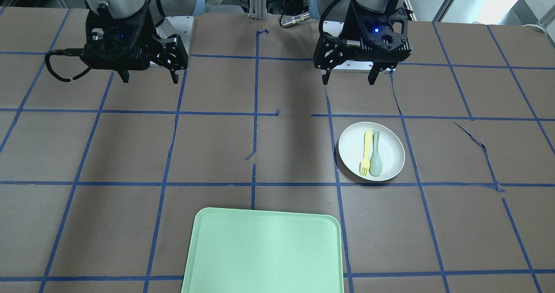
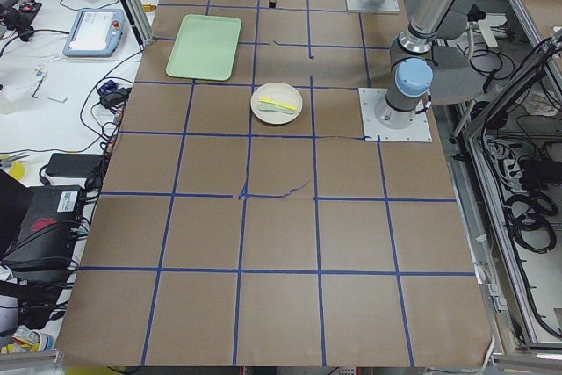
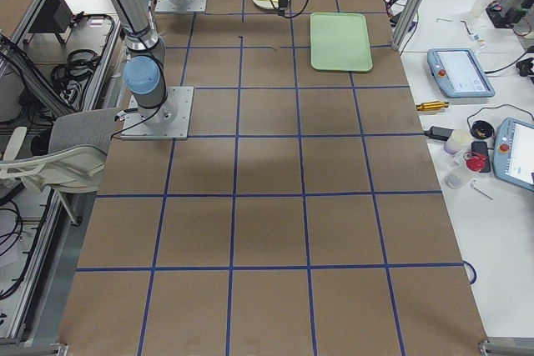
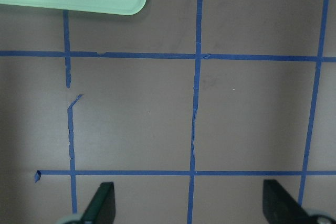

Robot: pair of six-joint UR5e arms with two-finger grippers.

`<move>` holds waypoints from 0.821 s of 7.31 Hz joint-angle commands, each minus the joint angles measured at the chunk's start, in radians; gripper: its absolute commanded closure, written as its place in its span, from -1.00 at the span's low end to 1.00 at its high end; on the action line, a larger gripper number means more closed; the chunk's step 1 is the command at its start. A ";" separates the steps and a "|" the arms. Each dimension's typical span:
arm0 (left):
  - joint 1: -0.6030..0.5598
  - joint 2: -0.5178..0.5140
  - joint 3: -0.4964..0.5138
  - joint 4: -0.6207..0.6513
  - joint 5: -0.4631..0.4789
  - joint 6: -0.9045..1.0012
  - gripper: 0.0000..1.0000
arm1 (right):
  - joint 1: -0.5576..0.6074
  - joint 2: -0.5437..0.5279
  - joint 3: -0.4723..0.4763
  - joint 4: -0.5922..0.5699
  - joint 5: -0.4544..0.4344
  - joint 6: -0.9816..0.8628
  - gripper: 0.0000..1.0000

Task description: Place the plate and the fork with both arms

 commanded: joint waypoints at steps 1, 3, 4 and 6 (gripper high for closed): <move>-0.001 -0.004 0.001 0.003 0.001 -0.010 -1.00 | -0.001 0.001 -0.014 -0.001 -0.002 0.000 -1.00; -0.001 -0.003 -0.006 -0.001 0.001 -0.010 -1.00 | -0.001 0.003 -0.045 0.034 -0.002 -0.003 -1.00; 0.001 0.000 -0.006 0.002 0.001 -0.009 -1.00 | -0.002 0.013 -0.050 0.032 -0.002 -0.003 -1.00; -0.001 0.000 -0.005 -0.004 0.001 -0.009 -1.00 | -0.002 0.015 -0.056 0.036 -0.002 -0.002 -1.00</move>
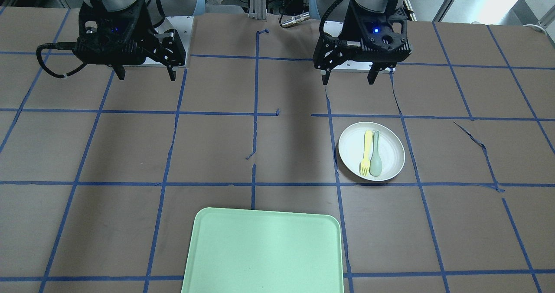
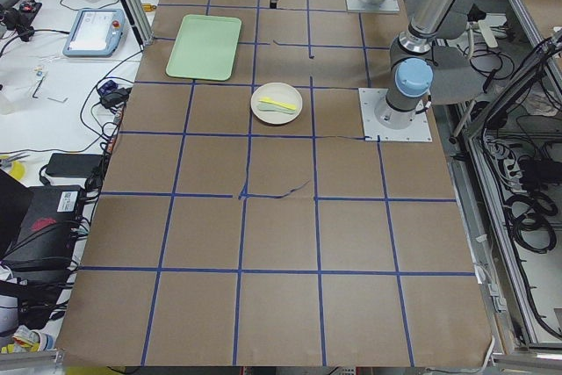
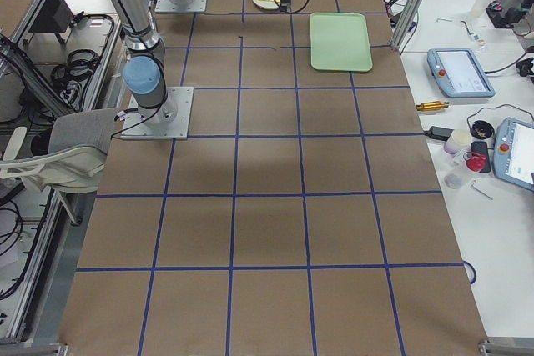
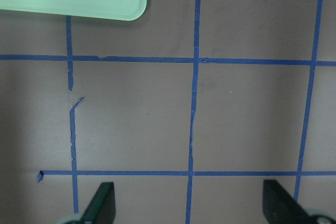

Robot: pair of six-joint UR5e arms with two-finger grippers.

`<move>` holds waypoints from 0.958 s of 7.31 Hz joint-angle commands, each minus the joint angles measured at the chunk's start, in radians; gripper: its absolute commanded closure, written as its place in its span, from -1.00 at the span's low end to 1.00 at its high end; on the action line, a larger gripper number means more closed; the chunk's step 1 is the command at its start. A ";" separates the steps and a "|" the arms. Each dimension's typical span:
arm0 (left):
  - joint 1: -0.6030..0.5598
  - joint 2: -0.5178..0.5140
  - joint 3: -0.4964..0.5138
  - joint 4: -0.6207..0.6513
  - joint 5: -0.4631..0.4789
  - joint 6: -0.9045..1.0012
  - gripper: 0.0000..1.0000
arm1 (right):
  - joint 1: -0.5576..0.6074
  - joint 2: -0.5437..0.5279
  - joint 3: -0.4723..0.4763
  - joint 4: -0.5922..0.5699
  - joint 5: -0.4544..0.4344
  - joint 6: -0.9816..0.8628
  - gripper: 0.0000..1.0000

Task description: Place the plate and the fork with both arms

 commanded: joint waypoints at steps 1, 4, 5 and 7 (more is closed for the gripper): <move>0.000 0.001 -0.001 -0.004 0.002 0.000 -1.00 | 0.001 0.002 -0.005 0.002 0.001 0.003 -1.00; 0.000 -0.002 -0.002 -0.006 0.002 0.000 -1.00 | 0.001 0.000 -0.006 0.007 -0.010 0.003 -1.00; 0.001 -0.003 -0.002 -0.004 0.000 0.000 -1.00 | 0.000 0.002 -0.006 0.007 -0.011 0.003 -1.00; 0.003 -0.012 -0.004 0.002 0.002 0.002 -1.00 | 0.000 0.002 -0.005 0.007 -0.013 0.001 -1.00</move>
